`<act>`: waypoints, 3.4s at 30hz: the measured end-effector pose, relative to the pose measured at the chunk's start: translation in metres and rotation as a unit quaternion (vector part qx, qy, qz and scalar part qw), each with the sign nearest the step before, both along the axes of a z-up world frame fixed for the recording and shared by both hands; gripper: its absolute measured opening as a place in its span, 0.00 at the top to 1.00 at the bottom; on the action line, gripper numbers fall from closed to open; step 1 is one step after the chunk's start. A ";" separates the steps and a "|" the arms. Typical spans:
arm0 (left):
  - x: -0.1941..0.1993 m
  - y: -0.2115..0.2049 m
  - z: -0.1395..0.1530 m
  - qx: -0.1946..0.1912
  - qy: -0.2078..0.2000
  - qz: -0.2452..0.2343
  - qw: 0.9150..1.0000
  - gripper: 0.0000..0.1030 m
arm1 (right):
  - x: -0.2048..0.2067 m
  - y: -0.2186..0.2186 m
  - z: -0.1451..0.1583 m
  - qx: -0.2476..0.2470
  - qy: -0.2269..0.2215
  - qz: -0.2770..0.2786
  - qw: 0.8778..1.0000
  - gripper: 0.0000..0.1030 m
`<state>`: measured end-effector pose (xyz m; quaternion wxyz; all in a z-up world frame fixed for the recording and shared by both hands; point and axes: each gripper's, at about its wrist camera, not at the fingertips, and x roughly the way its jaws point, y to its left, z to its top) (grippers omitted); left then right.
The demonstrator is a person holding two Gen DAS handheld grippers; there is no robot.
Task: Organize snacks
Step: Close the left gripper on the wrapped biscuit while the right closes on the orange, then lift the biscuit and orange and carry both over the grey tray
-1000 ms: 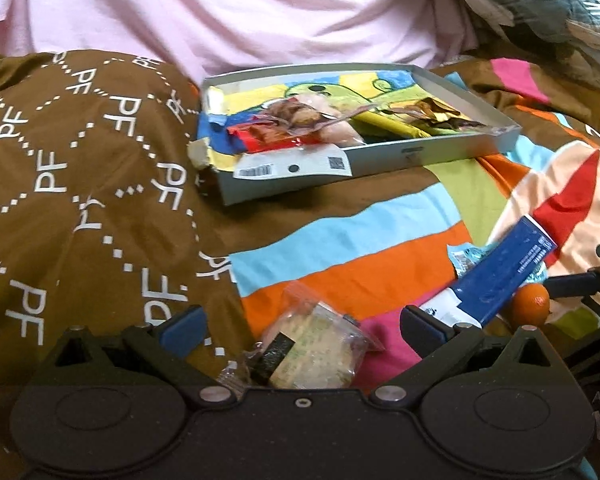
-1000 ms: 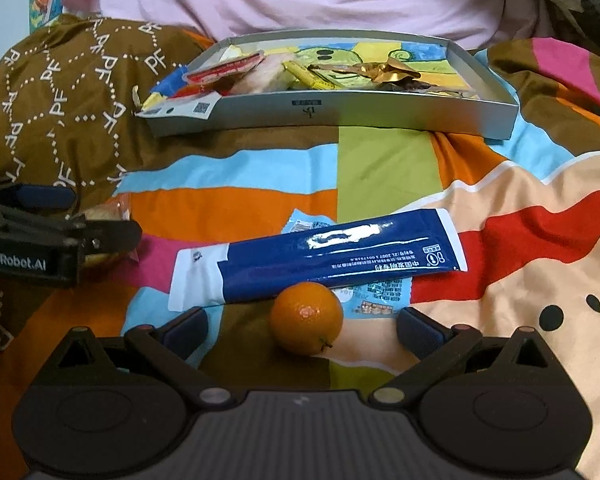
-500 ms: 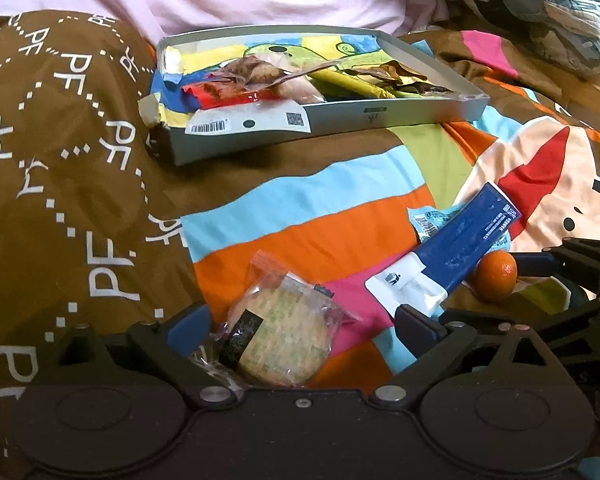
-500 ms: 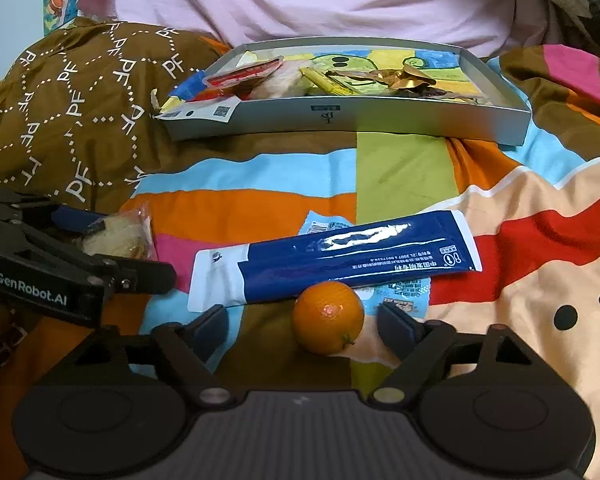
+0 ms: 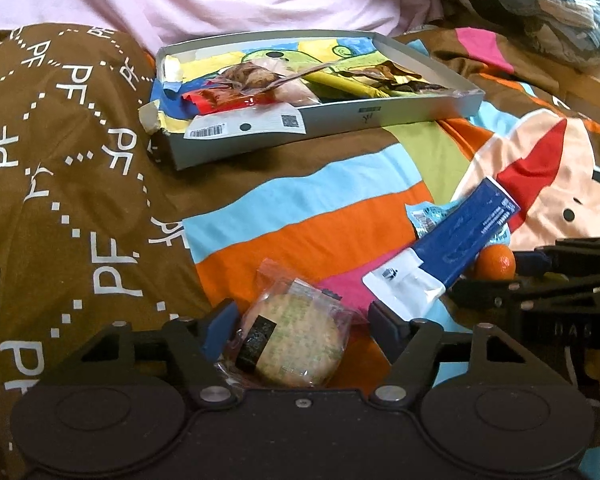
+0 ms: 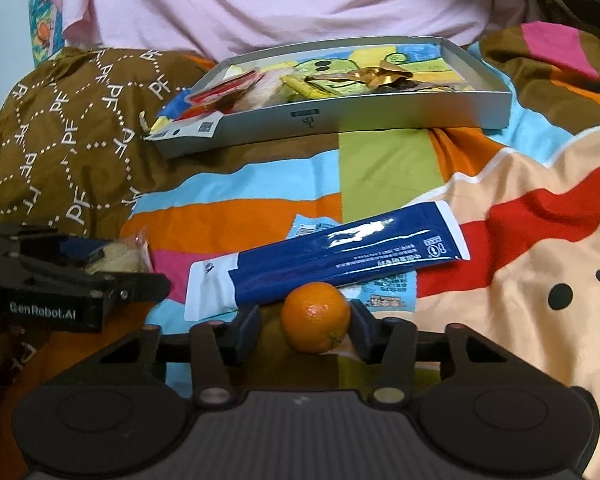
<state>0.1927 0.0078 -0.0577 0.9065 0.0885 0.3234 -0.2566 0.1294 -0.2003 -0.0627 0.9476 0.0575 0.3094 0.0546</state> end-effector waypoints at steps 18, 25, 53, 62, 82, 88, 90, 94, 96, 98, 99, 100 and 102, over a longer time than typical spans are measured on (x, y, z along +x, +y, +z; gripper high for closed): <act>-0.049 -0.013 0.005 0.013 0.061 0.021 0.998 0.40 | -0.023 0.003 0.010 0.004 0.014 0.041 0.999 0.63; -0.064 -0.022 0.008 0.019 0.084 0.008 0.996 0.37 | -0.038 0.003 0.019 -0.004 0.012 0.051 0.999 0.63; -0.069 -0.019 0.012 0.026 0.094 -0.004 0.995 0.51 | -0.049 0.002 0.025 -0.007 0.009 0.048 0.999 0.63; -0.064 -0.005 0.019 -0.067 0.085 0.035 0.993 0.51 | -0.053 0.004 0.028 -0.012 -0.008 0.049 0.999 0.63; -0.065 -0.002 0.037 -0.078 0.014 0.092 0.993 0.51 | -0.062 0.005 0.035 -0.010 -0.043 0.056 0.997 0.63; -0.064 0.000 0.039 -0.117 0.019 0.110 0.987 0.51 | -0.057 0.002 0.032 0.009 -0.036 0.056 0.998 0.63; -0.063 -0.001 0.039 -0.127 0.024 0.114 0.985 0.51 | -0.056 0.000 0.031 0.013 -0.037 0.057 0.998 0.62; -0.055 -0.003 0.044 -0.146 0.032 0.118 0.982 0.51 | -0.054 -0.002 0.030 0.014 -0.039 0.055 0.998 0.62; -0.052 -0.005 0.050 -0.151 0.026 0.118 0.981 0.51 | -0.052 -0.005 0.030 0.016 -0.042 0.052 0.998 0.62; -0.049 -0.008 0.056 -0.154 0.019 0.117 0.981 0.51 | -0.051 -0.008 0.031 0.018 -0.045 0.050 0.998 0.62; -0.047 -0.009 0.059 -0.153 0.015 0.118 0.981 0.51 | -0.050 -0.009 0.033 0.017 -0.047 0.051 0.997 0.62; -0.044 -0.010 0.062 -0.153 0.014 0.121 0.981 0.51 | -0.050 -0.010 0.034 0.013 -0.050 0.052 0.997 0.62; -0.035 -0.014 0.068 -0.159 0.019 0.126 0.979 0.51 | -0.047 -0.015 0.041 0.011 -0.057 0.053 0.997 0.62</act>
